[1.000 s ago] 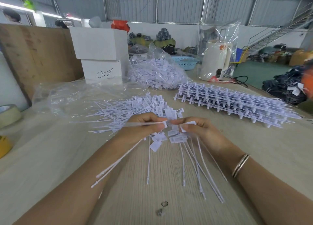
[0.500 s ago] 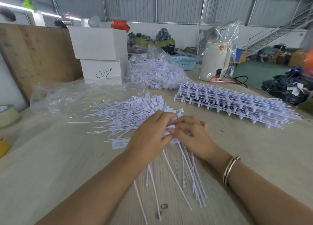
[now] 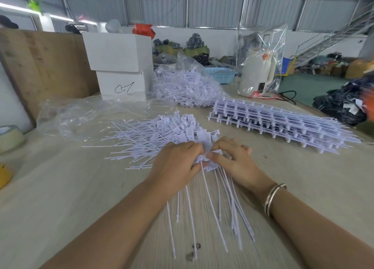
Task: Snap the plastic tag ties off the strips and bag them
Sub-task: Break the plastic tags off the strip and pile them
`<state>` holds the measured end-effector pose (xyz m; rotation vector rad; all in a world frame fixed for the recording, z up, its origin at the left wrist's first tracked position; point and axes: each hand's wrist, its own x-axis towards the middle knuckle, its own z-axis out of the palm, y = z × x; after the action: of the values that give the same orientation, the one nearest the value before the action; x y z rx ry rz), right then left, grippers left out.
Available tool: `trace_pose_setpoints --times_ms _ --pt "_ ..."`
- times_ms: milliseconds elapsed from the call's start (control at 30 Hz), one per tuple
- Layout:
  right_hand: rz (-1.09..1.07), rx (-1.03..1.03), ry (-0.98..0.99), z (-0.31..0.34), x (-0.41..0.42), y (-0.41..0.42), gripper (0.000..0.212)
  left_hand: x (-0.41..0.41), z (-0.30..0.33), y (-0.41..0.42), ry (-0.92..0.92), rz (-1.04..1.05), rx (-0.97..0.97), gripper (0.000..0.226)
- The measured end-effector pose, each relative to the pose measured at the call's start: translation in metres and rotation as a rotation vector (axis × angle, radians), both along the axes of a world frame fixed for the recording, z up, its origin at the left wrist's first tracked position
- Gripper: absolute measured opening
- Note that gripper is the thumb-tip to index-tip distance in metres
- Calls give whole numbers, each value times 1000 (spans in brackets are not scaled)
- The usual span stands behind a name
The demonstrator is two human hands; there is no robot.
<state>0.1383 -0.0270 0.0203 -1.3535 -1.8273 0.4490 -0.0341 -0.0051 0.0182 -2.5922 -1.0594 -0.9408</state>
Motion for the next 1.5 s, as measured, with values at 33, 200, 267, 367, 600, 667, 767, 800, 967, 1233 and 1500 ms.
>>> trace_pose_setpoints --times_ms 33,200,267,367,600,667,767,800,967,1233,1500 --pt "61 -23 13 0 0 0 19 -1 0 0 1 -2 1 24" --pt "195 -22 101 -2 3 1 14 -5 -1 1 -103 -18 -197 19" --pt "217 0 96 -2 3 2 12 -7 -1 3 -161 -42 -339 19" --pt "238 83 18 -4 4 3 10 -11 -1 8 -326 -146 -566 13" --pt "249 148 36 -4 5 2 14 -11 5 4 -577 -323 -819 17" --pt "280 114 144 -2 3 1 14 -9 8 2 -631 -342 -858 16" --pt "337 66 322 -3 3 1 13 -8 10 3 -747 -393 -888 11" --pt "356 38 362 -3 3 1 13 -7 10 2 -757 -398 -884 11" --pt "367 -154 730 -3 16 2 19 -12 11 3 -917 -534 -915 14" --pt "16 -65 -225 -4 16 7 6 -7 -7 3 -312 -108 -511 22" --pt "-108 103 -221 -1 0 -1 26 3 -1 -4 -107 -16 -275 58"
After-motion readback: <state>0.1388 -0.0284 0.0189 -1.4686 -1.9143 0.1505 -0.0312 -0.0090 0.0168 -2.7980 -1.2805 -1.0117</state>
